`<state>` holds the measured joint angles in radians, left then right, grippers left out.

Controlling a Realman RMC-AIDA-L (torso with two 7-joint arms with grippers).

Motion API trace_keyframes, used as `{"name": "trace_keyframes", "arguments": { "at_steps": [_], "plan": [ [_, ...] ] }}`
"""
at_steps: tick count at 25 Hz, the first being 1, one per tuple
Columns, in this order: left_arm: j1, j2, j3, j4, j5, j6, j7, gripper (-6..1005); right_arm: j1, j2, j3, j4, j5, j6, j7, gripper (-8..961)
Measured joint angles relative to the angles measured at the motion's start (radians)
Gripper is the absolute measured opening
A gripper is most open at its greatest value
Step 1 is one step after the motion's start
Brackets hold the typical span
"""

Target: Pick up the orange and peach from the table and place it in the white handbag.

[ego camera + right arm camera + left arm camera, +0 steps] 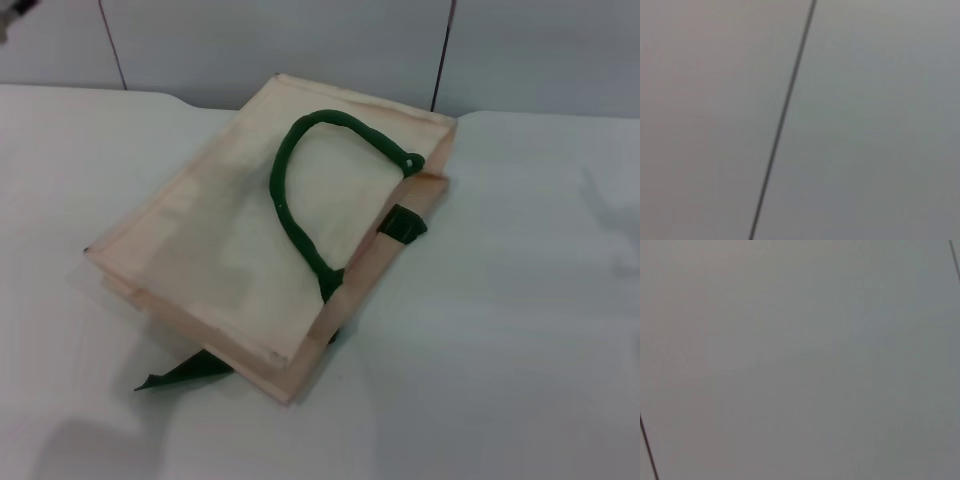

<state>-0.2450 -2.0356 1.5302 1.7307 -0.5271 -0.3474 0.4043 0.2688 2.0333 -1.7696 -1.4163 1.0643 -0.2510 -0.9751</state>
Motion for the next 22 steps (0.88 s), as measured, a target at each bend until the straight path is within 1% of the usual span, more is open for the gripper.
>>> {"name": "trace_keyframes", "arguments": {
  "at_steps": [3, 6, 8, 11, 15, 19, 20, 22],
  "plan": [
    [0.035, 0.000, 0.056, -0.056, 0.000, 0.135, 0.001, 529, -0.042, -0.003, -0.084, 0.009, 0.017, -0.138, 0.000, 879],
    [0.090, 0.000, 0.115, -0.091, -0.001, 0.254, 0.002, 530, -0.076, -0.006, -0.135, 0.009, 0.019, -0.171, 0.014, 879],
    [0.123, 0.000, 0.137, -0.100, -0.005, 0.284, 0.001, 530, -0.100, -0.007, -0.144, 0.004, 0.017, -0.172, 0.054, 879],
    [0.150, -0.001, 0.155, -0.102, -0.008, 0.288, -0.003, 530, -0.145, -0.009, -0.148, -0.019, -0.003, -0.173, 0.139, 879],
    [0.194, -0.002, 0.180, -0.097, -0.008, 0.290, -0.002, 530, -0.197, -0.012, -0.150, -0.044, -0.027, -0.160, 0.177, 879],
    [0.220, -0.002, 0.194, -0.094, -0.009, 0.291, -0.002, 529, -0.225, -0.013, -0.147, -0.049, -0.024, -0.128, 0.187, 879],
    [0.238, -0.002, 0.210, -0.093, -0.009, 0.291, 0.000, 529, -0.236, -0.013, -0.148, -0.046, -0.026, -0.118, 0.204, 879],
    [0.238, -0.002, 0.210, -0.093, -0.009, 0.291, 0.000, 529, -0.236, -0.013, -0.148, -0.046, -0.026, -0.118, 0.204, 879]
  ]
}}
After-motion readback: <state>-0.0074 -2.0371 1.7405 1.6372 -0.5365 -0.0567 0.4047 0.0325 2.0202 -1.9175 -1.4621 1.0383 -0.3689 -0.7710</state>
